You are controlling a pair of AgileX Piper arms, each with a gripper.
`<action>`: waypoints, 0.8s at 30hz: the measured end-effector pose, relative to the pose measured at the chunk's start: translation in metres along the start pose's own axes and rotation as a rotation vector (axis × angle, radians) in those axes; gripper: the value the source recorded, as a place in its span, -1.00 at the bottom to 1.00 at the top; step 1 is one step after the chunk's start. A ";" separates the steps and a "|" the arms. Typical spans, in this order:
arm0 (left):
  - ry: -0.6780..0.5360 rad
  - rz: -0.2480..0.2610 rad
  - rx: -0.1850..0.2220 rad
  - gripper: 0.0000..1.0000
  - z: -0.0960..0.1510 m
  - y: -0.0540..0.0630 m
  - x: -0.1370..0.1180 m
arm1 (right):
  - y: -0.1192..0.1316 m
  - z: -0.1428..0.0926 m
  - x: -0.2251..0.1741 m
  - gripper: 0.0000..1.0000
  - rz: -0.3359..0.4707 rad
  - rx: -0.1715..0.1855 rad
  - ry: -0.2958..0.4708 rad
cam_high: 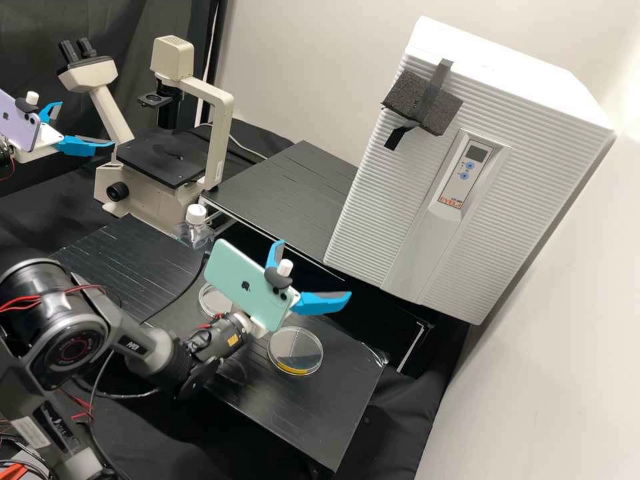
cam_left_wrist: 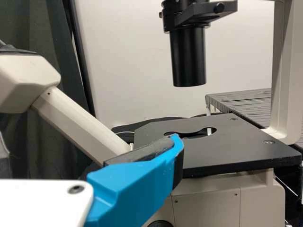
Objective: Close the petri dish lid.
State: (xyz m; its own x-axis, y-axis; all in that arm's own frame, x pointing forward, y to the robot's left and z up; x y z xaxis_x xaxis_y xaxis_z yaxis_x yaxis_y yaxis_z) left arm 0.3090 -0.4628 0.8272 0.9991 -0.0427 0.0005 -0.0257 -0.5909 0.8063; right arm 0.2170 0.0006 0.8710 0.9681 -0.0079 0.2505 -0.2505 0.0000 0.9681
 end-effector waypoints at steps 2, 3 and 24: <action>0.000 0.000 0.000 1.00 0.000 0.000 0.000 | 0.000 0.008 -0.009 1.00 -0.010 -0.016 -0.022; 0.000 0.000 0.000 1.00 0.000 0.000 0.000 | -0.001 0.011 -0.012 1.00 -0.018 -0.022 -0.032; 0.000 0.000 0.000 1.00 0.000 0.000 0.000 | -0.001 0.041 -0.046 1.00 -0.080 -0.050 -0.141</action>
State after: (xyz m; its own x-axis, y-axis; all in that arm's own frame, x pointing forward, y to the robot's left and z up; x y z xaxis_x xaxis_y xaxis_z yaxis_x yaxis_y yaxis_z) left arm 0.3090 -0.4628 0.8272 0.9991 -0.0427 0.0005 -0.0257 -0.5909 0.8063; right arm 0.1721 -0.0397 0.8586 0.9733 -0.1504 0.1731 -0.1685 0.0435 0.9847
